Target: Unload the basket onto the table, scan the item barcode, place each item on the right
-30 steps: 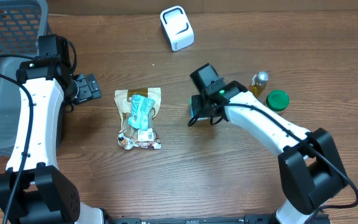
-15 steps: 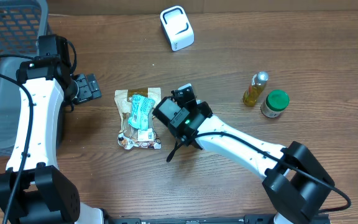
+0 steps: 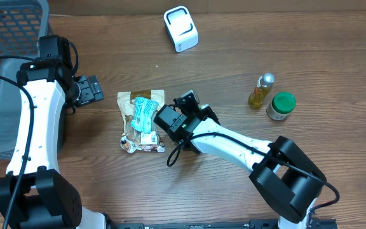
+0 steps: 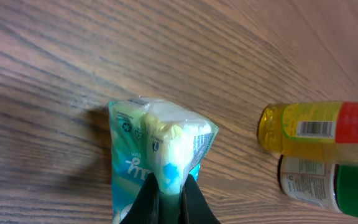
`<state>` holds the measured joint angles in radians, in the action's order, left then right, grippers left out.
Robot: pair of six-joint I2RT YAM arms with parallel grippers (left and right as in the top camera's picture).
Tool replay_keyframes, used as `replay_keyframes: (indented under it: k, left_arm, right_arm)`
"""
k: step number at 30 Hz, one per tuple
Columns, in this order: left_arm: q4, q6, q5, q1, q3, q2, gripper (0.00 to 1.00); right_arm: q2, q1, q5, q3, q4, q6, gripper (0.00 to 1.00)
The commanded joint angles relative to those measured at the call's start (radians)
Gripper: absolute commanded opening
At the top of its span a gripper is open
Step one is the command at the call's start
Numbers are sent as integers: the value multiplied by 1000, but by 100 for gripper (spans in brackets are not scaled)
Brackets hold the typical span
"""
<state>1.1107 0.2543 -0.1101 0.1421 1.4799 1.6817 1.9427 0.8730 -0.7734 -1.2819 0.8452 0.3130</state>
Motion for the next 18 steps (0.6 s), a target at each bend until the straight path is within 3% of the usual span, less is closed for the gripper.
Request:
replay_keyframes:
  k: [1,18]
  left_arm:
    - [0,-11,-13,2,20,-16,99]
    - [0,-11,-13,2,20,-16,99]
  right_arm:
    - [5,2,15,-7,-5,-30,4]
    - [61,3,26,-2,-7,-102,4]
